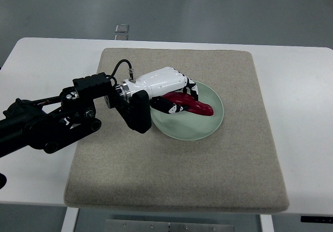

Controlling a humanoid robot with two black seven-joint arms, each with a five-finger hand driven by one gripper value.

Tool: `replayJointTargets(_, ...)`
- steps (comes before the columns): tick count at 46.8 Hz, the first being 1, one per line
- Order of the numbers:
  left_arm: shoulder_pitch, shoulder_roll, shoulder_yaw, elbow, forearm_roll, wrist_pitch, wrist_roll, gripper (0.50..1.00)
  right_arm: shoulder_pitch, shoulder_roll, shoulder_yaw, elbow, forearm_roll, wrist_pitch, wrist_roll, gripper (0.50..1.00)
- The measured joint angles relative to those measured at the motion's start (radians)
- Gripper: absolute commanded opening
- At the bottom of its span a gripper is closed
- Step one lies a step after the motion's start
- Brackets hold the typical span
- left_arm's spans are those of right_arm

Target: Place red pepper on plate with left hand

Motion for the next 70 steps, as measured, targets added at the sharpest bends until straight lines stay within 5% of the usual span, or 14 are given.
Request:
replayJointTargets(8, 0.006, -0.003, 0.0, 0.007, -0.003, 0.004, 0.002, 0.51, 0.0, 0.0, 0.0, 0.0, 0.0, 0.0, 0.0, 0.928)
replayJointTargets(17, 0.007, -0.003, -0.003, 0.01, -0.018, 0.01, 0.002, 0.784, 0.0, 0.0, 0.0, 0.0, 0.0, 0.001, 0.0, 0.928)
replayJointTargets(33, 0.012, -0.006, -0.006, 0.007, -0.023, 0.012, 0.002, 0.958, 0.0, 0.0, 0.0, 0.0, 0.0, 0.0, 0.0, 0.928)
replayJointTargets(43, 0.016, -0.006, -0.014, -0.001, -0.13, 0.032, -0.006, 0.992, 0.0, 0.0, 0.0, 0.0, 0.0, 0.0, 0.0, 0.928)
replayJointTargets(70, 0.015, 0.057, -0.202, 0.074, -1.058, 0.055, -0.008, 0.994, 0.0, 0.0, 0.0, 0.0, 0.0, 0.0, 0.0, 0.928)
